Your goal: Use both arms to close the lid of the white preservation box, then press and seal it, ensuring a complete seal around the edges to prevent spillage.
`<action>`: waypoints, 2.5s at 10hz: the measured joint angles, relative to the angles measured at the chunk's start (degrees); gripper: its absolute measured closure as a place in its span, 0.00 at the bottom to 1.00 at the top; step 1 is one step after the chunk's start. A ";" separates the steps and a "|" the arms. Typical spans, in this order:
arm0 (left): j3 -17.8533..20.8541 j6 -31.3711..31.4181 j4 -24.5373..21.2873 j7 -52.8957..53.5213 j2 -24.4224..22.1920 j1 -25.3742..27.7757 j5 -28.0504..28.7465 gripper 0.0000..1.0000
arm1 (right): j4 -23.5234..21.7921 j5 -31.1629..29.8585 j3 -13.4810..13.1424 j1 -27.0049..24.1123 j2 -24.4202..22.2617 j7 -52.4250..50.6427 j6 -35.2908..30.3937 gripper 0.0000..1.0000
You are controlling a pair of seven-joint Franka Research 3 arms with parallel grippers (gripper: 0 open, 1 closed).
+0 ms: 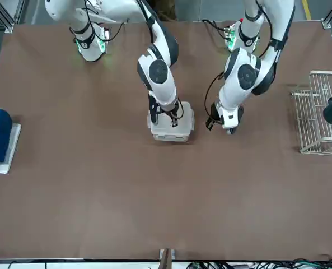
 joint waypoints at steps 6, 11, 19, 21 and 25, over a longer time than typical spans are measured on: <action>-0.14 6.50 -0.37 -4.00 3.89 -2.15 0.00 0.99 | 0.00 -0.34 0.00 0.09 0.01 -0.15 0.12 0.94; -0.22 7.91 -0.37 -6.99 4.32 -4.28 0.00 0.99 | 0.00 -0.36 0.00 0.11 0.01 -0.18 0.12 0.94; -0.22 10.84 -0.36 -8.50 7.02 -5.11 0.00 0.99 | 0.00 -0.37 0.00 0.11 0.02 -0.18 0.10 0.94; -0.18 11.46 -0.37 -9.67 7.07 -5.19 0.00 0.99 | 0.00 -0.40 0.00 0.11 0.02 -0.18 0.08 0.94; -0.04 11.98 -0.44 -10.90 7.24 -5.45 0.00 0.99 | 0.00 -0.41 -0.01 0.12 0.04 -0.18 0.06 0.94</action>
